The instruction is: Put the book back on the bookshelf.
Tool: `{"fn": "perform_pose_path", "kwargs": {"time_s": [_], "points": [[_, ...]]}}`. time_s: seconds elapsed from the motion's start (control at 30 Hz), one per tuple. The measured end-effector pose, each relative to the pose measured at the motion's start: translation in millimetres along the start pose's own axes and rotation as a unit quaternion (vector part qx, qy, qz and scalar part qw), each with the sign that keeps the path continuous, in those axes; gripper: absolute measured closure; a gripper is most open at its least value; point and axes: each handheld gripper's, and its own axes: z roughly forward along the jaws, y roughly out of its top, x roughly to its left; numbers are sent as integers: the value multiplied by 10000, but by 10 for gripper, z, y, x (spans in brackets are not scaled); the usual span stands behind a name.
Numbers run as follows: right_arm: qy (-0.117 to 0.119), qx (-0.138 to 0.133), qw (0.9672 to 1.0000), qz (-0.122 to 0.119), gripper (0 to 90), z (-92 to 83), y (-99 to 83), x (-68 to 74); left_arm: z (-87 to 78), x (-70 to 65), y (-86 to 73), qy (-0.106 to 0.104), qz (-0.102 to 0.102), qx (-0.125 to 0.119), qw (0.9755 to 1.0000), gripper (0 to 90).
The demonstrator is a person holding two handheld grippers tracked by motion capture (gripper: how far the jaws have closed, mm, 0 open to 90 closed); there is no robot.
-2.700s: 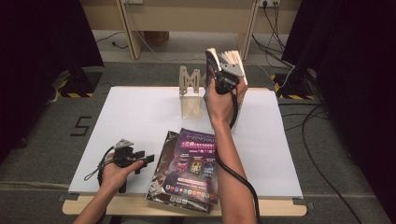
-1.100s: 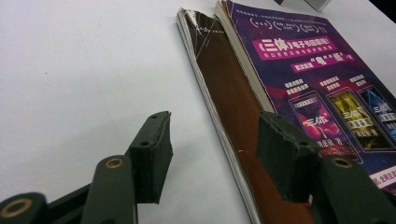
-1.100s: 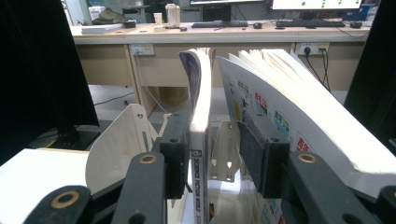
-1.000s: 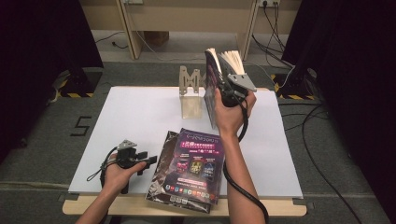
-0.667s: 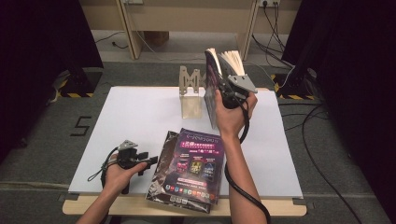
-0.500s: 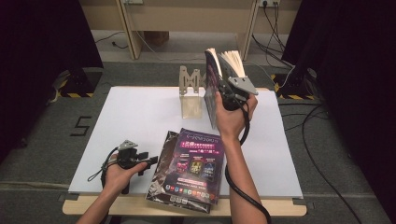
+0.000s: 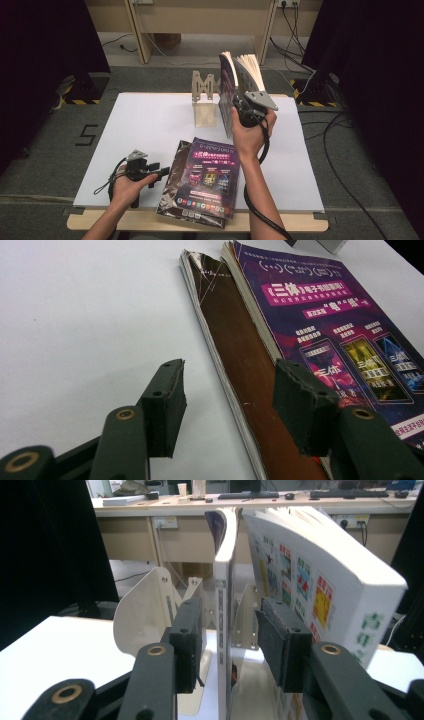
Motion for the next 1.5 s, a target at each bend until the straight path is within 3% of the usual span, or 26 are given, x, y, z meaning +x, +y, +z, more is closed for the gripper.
{"fn": "perform_pose_path", "kwargs": {"time_s": [0.4,0.6,0.77,1.0,1.13,1.2,1.4,1.5], "points": [[227,547,9981,154,643,-176,-313,-88,12,-59,18,-62,45,15,10000,467],[287,963,9946,260,642,-203,-565,-153,37,-99,28,-108,84,8,9999,470],[333,1353,9897,316,641,-211,-769,-206,86,-144,37,-170,121,63,9998,478],[462,2068,9760,500,634,-192,-1100,-262,257,-269,95,-298,170,204,9992,483],[523,2467,9655,657,626,-178,-1307,-283,373,-314,105,-374,120,339,9987,482],[527,2538,9632,710,622,-168,-1368,-300,415,-326,113,-375,126,377,9985,482],[611,2938,9503,828,606,-141,-1542,-303,513,-354,121,-416,101,488,9979,483],[619,3042,9471,810,596,-132,-1599,-300,537,-372,135,-461,60,512,9976,482]]}}
